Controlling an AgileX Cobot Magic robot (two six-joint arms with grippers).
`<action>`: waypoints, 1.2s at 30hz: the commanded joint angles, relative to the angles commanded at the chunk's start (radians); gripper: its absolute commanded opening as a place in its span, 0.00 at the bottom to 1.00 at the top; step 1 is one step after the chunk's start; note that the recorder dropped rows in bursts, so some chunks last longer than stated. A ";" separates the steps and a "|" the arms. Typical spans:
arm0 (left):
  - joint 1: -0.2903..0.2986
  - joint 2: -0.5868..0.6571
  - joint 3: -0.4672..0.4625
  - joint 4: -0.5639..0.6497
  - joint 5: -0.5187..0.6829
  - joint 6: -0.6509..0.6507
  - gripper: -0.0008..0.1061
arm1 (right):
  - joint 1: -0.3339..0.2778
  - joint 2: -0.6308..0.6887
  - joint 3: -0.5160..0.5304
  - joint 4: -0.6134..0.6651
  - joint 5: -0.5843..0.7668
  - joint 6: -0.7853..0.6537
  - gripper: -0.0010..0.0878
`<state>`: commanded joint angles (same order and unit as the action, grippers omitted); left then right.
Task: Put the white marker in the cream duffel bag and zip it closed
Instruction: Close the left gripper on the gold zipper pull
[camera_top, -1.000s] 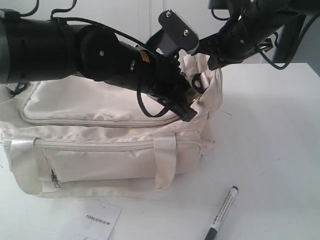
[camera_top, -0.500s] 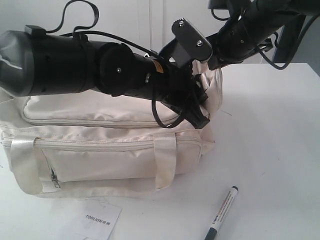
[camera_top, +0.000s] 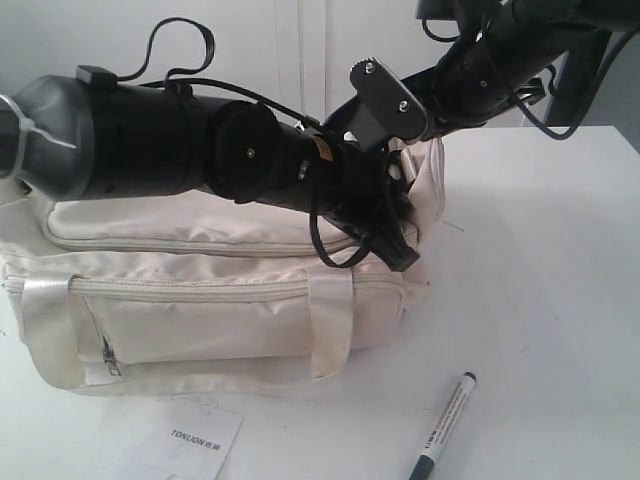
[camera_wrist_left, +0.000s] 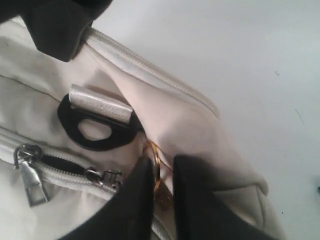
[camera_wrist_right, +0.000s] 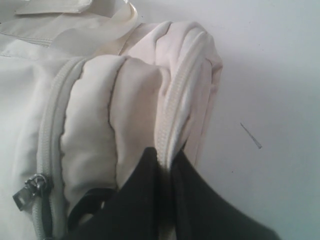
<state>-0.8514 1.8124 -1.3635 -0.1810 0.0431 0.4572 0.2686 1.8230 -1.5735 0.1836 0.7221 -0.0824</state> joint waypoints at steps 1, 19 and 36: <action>0.000 0.000 0.000 0.011 0.007 0.000 0.01 | 0.000 0.000 0.000 0.000 0.000 0.000 0.01; 0.002 -0.126 0.000 0.132 0.131 0.086 0.06 | 0.000 0.000 0.000 0.000 0.000 0.000 0.01; 0.002 -0.016 0.000 0.141 -0.002 0.433 0.46 | 0.000 0.000 0.000 0.000 -0.002 0.000 0.01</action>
<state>-0.8494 1.7967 -1.3635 -0.0396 0.0413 0.8905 0.2686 1.8230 -1.5735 0.1836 0.7203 -0.0824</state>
